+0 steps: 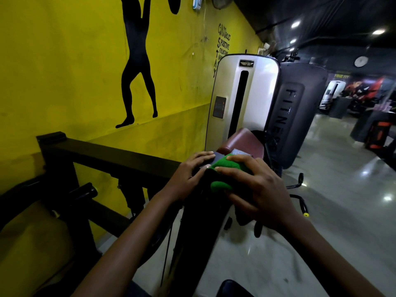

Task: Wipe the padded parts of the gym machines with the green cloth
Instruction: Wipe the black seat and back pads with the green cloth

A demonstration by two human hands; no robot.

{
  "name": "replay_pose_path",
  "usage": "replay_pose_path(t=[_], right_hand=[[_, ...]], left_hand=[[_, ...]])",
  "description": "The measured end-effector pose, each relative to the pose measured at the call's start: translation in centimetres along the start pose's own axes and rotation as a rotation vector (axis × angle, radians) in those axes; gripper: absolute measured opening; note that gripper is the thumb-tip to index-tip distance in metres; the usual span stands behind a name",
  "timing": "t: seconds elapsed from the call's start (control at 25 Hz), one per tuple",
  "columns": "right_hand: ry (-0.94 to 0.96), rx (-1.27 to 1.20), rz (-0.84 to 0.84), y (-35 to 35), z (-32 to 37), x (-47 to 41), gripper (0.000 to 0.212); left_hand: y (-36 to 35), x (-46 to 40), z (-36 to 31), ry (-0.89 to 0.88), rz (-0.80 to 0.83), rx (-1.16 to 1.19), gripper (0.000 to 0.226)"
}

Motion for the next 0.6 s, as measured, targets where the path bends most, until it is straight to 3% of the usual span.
replay_pose_path(t=[0.08,0.24,0.32,0.44,0.6], right_hand=[[0.055,0.059,-0.016,-0.1,0.8,0.4,0.043],[0.346,0.189,-0.027,0.0,2.7,2.1,0.04],[0.192,0.033,-0.1,0.0,1.2,1.8,0.037],[-0.284,-0.329,-0.208,-0.7,-3.1,1.3,0.042],[-0.393,-0.303,-0.109,-2.0,-7.0,0.7,0.049]], left_hand=[[0.1,0.1,-0.2,0.003,0.02,-0.029,0.06],[0.4,0.0,-0.6,0.066,0.044,-0.027,0.048],[0.6,0.1,-1.2,0.103,0.006,0.018,0.042],[0.5,0.7,-3.7,0.119,-0.017,0.054,0.039],[-1.5,1.4,-6.4,0.099,0.041,-0.352,0.047]])
Point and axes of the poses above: each hand's wrist, its own x-axis away from the middle knuckle, its own y-axis out of the back of the hand, z = x × y, the point moved 5 cm from there along -x, towards the middle knuckle, and after that the axes turned 7 degrees about y, right-handed, at the moved point
